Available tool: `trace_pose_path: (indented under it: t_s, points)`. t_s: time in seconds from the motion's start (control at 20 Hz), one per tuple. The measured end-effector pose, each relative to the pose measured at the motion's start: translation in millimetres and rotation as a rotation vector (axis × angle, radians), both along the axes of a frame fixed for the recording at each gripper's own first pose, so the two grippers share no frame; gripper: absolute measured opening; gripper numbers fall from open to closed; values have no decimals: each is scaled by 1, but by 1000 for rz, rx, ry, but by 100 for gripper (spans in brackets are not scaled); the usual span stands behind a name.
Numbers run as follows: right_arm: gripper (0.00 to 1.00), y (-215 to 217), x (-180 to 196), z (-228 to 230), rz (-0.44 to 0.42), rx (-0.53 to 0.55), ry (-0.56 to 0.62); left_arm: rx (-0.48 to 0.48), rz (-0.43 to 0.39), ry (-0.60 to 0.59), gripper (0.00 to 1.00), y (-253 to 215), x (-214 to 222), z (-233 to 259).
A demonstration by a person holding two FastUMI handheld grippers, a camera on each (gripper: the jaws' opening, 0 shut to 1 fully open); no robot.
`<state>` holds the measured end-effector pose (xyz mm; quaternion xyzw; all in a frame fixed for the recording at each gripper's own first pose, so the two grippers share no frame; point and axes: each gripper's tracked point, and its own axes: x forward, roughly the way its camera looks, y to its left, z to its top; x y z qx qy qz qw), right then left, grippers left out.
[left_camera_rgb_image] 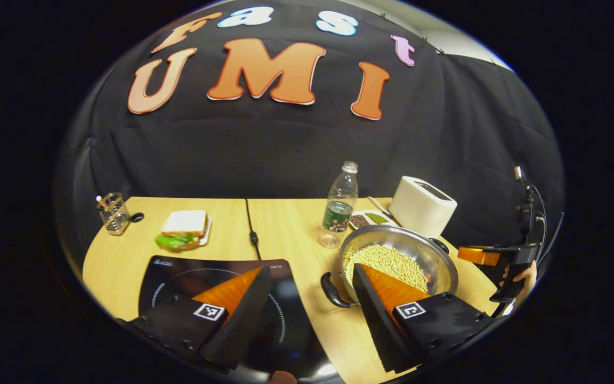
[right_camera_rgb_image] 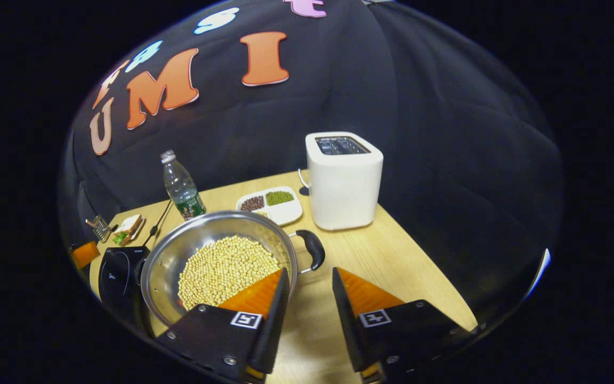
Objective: First push the handle of the pot to place it horizontally, then grasp the pot with both hands and set it on the induction cooktop.
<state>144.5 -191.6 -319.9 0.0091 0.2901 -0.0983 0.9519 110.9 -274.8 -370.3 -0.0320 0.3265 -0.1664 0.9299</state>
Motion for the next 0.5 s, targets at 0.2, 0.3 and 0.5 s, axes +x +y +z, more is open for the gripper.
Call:
trace_pose_path:
  t_s: [0.2,0.3,0.5]
  points:
    - [86,-11,19,-17,-7,-25,14,13,-35,81,100,-35,4,-41]
    - [94,-14,32,-23,-20,-24,12,29,-30,103,100,-42,11,-58]
    - [94,-14,59,-46,-13,-14,62,40,-49,148,100,-56,20,-88]
